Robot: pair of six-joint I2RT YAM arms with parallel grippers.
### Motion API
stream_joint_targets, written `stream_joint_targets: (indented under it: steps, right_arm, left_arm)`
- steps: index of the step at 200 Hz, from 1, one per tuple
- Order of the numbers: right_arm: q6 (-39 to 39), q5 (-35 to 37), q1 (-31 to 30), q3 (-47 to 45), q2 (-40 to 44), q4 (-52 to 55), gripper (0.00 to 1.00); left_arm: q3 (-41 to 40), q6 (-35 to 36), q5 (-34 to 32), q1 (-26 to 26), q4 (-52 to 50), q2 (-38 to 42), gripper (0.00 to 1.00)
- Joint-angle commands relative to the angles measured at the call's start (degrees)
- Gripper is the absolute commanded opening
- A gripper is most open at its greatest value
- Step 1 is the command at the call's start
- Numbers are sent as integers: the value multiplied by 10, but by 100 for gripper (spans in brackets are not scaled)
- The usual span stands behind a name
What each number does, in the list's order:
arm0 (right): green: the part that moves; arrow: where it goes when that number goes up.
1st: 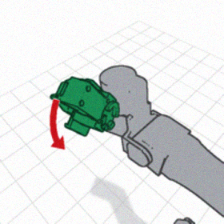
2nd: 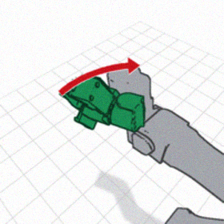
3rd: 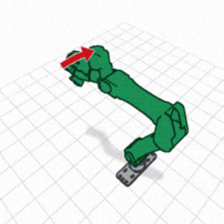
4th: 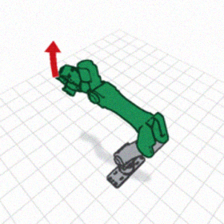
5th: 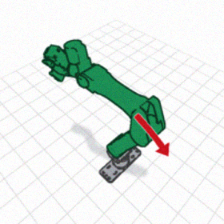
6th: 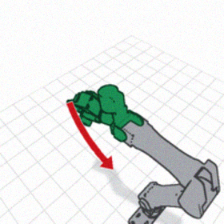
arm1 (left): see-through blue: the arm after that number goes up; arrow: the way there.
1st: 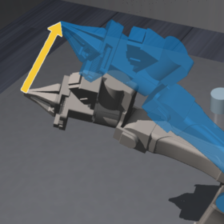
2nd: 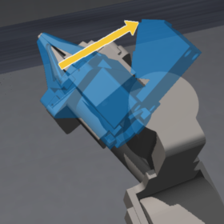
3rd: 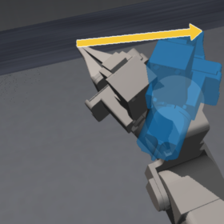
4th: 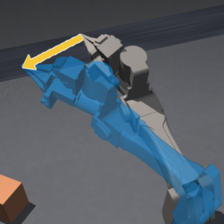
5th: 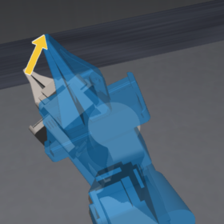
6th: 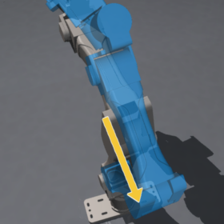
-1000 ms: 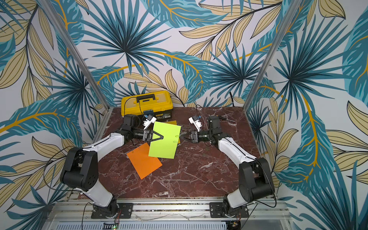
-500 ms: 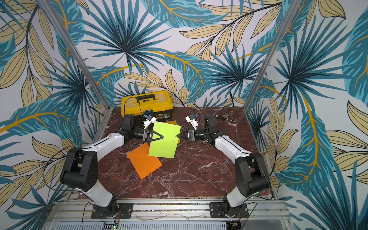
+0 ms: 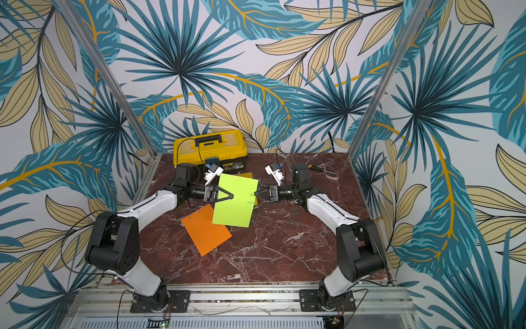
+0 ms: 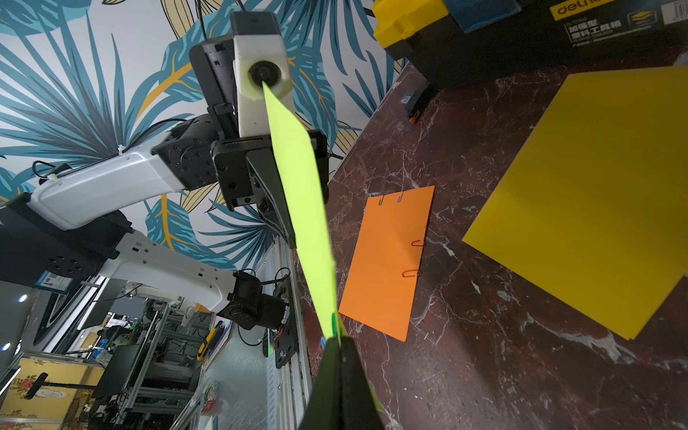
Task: Unclip the paperclips from the documents
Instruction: Remove the paper clip from the document.
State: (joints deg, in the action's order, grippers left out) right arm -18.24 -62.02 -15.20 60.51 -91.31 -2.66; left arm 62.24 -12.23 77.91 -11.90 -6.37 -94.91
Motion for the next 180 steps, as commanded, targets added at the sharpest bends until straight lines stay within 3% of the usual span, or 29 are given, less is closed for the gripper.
stream_joint_targets:
  steps: [1,180]
  right_arm:
    - [17,-4,0,-11,15,14,0]
    - [33,6,29,-28,37,40,1]
  left_arm:
    - [-9,7,0,4,5,16,0]
    - [-19,11,-8,9,6,21,0]
